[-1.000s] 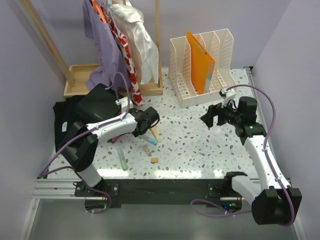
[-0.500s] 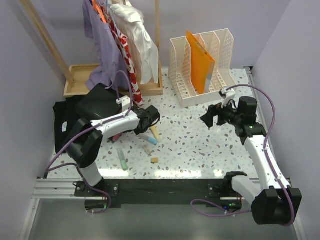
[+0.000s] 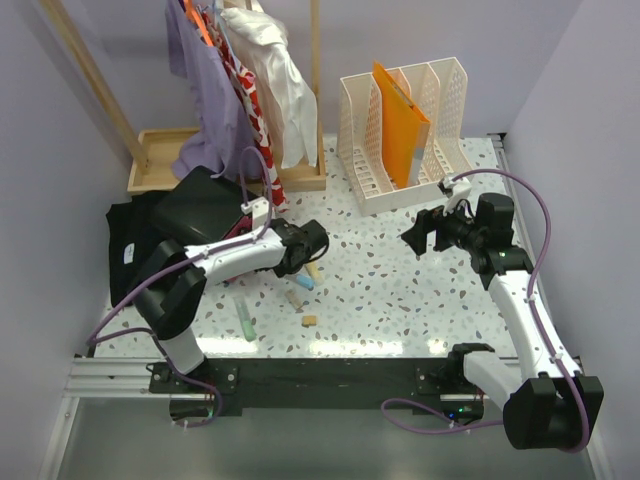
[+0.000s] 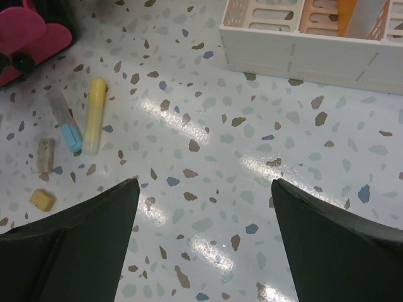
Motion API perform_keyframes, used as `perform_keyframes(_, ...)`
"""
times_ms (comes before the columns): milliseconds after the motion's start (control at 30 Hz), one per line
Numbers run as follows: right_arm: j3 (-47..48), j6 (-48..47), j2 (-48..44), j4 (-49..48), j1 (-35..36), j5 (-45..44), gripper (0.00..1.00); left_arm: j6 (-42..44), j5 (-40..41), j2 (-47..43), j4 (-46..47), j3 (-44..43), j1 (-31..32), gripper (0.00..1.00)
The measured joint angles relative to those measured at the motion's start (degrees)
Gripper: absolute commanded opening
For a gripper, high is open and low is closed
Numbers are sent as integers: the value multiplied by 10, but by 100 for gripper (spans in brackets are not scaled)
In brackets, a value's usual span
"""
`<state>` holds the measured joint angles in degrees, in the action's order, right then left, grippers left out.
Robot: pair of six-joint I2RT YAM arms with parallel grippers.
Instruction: Organize the desk
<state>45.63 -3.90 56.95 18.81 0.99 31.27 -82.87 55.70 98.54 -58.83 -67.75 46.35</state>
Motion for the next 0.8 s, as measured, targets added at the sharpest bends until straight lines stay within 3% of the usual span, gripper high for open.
perform_keyframes(233, 0, 0, 0, 0, 0, 0, 90, -66, -6, 0, -53, 0, 82, 10)
perform_keyframes(333, 0, 0, 0, 0, 0, 0, 90, -93, -10, 0, -70, 0, 105, 29)
perform_keyframes(367, 0, 0, 0, 0, 0, 0, 90, -100, -11, 0, -76, 0, 109, 42)
perform_keyframes(533, 0, 0, 0, 0, 0, 0, 90, -112, -16, -2, -86, 0, 116, 64)
perform_keyframes(633, 0, 0, 0, 0, 0, 0, 90, -107, -20, -16, -85, 0, 120, 71)
perform_keyframes(800, 0, -1, 0, 0, 0, 0, 91, -62, -38, -66, -59, 0, 126, 74)
